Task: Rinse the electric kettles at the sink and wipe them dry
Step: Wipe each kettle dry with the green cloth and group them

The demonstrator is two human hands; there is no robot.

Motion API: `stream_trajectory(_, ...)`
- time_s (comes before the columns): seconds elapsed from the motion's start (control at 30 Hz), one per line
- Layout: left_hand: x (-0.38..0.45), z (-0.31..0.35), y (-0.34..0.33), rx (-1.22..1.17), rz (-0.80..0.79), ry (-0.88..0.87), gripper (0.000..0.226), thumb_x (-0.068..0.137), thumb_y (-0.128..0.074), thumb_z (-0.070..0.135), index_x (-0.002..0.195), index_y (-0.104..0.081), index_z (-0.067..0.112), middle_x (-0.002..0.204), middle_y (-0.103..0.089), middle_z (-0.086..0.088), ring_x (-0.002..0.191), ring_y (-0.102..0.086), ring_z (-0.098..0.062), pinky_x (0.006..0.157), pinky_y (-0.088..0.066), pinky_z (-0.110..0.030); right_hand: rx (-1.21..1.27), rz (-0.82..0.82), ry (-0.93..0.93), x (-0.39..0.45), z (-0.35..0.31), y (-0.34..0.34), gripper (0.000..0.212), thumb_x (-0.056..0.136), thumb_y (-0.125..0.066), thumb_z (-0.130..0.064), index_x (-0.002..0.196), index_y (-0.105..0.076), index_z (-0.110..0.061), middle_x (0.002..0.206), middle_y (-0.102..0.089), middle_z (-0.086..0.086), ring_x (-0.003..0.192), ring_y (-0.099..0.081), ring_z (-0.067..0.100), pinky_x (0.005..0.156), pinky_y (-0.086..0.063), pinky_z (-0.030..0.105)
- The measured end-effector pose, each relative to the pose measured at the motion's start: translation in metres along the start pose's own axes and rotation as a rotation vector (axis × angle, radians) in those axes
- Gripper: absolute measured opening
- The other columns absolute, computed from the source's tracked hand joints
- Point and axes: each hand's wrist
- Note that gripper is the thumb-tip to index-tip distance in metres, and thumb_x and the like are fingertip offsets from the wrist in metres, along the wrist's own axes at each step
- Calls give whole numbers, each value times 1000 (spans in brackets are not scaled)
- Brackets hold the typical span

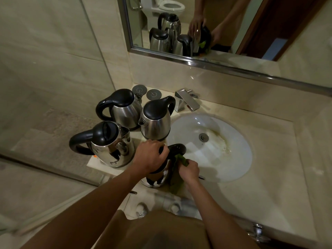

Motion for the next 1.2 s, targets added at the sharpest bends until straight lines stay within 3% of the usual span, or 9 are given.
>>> stream_trajectory(0.17, 2, -3, -1, -18, -47, -25, 54, 93, -24, 48, 77, -68, 20, 75, -65, 4, 65, -55, -13, 63, -49, -37, 152, 169, 19, -8, 1, 18, 21, 92, -63, -21, 72, -61, -16, 71, -61, 5, 67, -57, 21, 55, -39, 27)
stream_trajectory(0.3, 1, -1, 0, -55, -33, -1, 56, 92, -21, 46, 78, -67, 18, 76, -66, 0, 66, -55, -15, 63, -47, -33, 314, 314, 208, -27, -19, 28, 6, 90, -63, -22, 87, -67, -25, 82, -67, -2, 77, -63, 14, 70, -54, 31)
stream_trajectory(0.4, -2, 1, 1, -177, 6, 69, 46, 93, -25, 41, 91, -64, 16, 78, -65, -3, 67, -56, -16, 65, -46, -34, 340, 290, 429, -38, -38, 31, 12, 93, -60, -18, 104, -65, -20, 90, -64, -7, 81, -61, 4, 71, -52, 25)
stream_trajectory(0.53, -6, -2, -7, -446, 131, 172, 32, 95, -26, 40, 98, -51, 19, 79, -67, -5, 65, -63, -19, 61, -53, -46, -71, 161, 732, -38, -54, 11, 25, 94, -59, -35, 115, -60, -19, 104, -55, -5, 94, -50, 11, 80, -43, 25)
stream_trajectory(0.67, -7, 1, -4, -509, 239, 298, 24, 91, -29, 35, 93, -46, 18, 65, -59, -4, 54, -57, -22, 52, -49, -48, -608, 274, 945, -29, -57, -10, 36, 98, -45, -52, 109, -59, -21, 104, -52, 1, 94, -39, 15, 84, -34, 32)
stream_trajectory(0.87, -9, 10, 0, -277, 191, 401, 6, 96, -42, 21, 91, -45, 19, 75, -53, 0, 66, -53, -15, 65, -51, -38, -734, 57, 812, -6, -76, -3, 31, 100, -38, -51, 101, -53, -24, 104, -51, 0, 99, -45, 19, 92, -33, 37)
stream_trajectory(0.97, -9, 11, 3, -241, 161, 393, 9, 97, -43, 22, 91, -48, 17, 78, -54, -2, 69, -53, -16, 66, -50, -34, -579, -38, 658, 8, -77, 3, 27, 97, -44, -50, 89, -49, -25, 95, -54, -1, 93, -49, 19, 89, -37, 39)
stream_trajectory(1.1, -8, 7, 0, -288, 148, 366, 13, 96, -44, 23, 88, -50, 16, 78, -53, -3, 71, -51, -17, 65, -48, -33, -143, -163, 394, 14, -72, 12, 27, 91, -50, -48, 85, -54, -23, 95, -61, 6, 96, -61, 27, 88, -49, 46)
stream_trajectory(1.2, -6, 5, 1, -293, 126, 322, 13, 96, -44, 23, 85, -48, 18, 78, -50, -3, 69, -47, -16, 61, -40, -28, -68, -190, 390, 10, -70, 16, 29, 95, -53, -43, 90, -57, -14, 93, -62, 10, 92, -62, 26, 81, -51, 41)
Point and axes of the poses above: each hand's wrist, its own x-axis towards the middle knuckle, its own y-axis out of the back of the hand, z = x × y
